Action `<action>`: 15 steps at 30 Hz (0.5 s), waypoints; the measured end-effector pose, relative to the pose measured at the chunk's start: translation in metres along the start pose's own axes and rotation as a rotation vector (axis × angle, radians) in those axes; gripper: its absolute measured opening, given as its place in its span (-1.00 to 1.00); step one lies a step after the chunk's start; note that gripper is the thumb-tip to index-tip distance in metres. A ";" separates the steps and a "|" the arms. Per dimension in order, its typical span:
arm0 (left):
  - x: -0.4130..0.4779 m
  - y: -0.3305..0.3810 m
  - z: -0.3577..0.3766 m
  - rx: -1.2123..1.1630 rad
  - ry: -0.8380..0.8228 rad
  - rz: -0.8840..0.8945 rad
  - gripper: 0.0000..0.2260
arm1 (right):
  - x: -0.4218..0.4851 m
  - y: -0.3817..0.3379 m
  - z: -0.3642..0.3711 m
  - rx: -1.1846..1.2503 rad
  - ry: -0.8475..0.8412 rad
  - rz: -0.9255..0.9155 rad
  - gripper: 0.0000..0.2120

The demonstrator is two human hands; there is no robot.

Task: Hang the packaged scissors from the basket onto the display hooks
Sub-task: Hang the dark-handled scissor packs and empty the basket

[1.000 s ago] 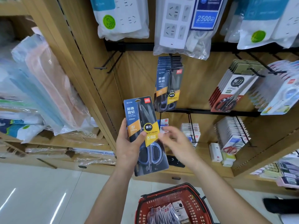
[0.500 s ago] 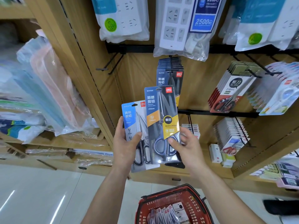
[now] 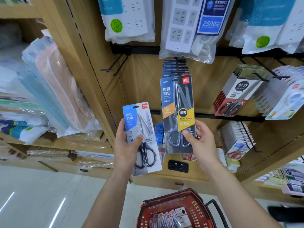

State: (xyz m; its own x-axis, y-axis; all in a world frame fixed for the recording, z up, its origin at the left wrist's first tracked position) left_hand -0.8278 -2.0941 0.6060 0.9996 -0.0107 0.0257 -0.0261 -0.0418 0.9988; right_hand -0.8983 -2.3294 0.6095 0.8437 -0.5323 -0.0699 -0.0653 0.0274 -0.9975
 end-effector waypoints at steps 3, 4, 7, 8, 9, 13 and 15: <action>-0.002 -0.002 -0.001 -0.021 -0.002 -0.006 -0.29 | 0.004 0.002 0.002 -0.001 0.038 0.011 -0.65; -0.003 -0.002 0.000 -0.024 -0.002 -0.009 -0.29 | 0.006 0.002 0.003 -0.003 0.045 0.015 -0.65; -0.004 -0.003 0.001 -0.025 -0.005 -0.009 -0.30 | 0.017 0.004 0.009 -0.017 0.066 0.033 -0.68; -0.005 -0.003 0.002 -0.027 -0.006 -0.009 -0.30 | 0.022 0.004 0.012 -0.034 0.075 0.032 -0.70; -0.005 -0.002 0.002 -0.029 -0.006 -0.010 -0.30 | 0.028 0.004 0.014 -0.057 0.085 0.031 -0.73; -0.007 0.000 0.004 -0.015 -0.012 -0.009 -0.30 | 0.051 0.010 0.020 -0.172 0.118 0.044 -0.86; -0.008 0.001 0.004 -0.011 -0.019 -0.017 -0.29 | 0.060 0.013 0.023 -0.241 0.117 0.053 -0.93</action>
State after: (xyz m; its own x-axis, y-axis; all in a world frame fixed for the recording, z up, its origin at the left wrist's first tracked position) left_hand -0.8354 -2.0978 0.6063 0.9995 -0.0289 0.0083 -0.0092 -0.0313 0.9995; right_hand -0.8360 -2.3413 0.5917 0.7691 -0.6303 -0.1063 -0.2450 -0.1371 -0.9598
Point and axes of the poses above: each hand's wrist, its own x-axis towards the middle knuckle, its own z-axis out of the palm, y = z × x, the point moved 4 cm from there along x, towards the middle knuckle, and after that the axes turned 3 degrees about z, right-handed, at the moved point
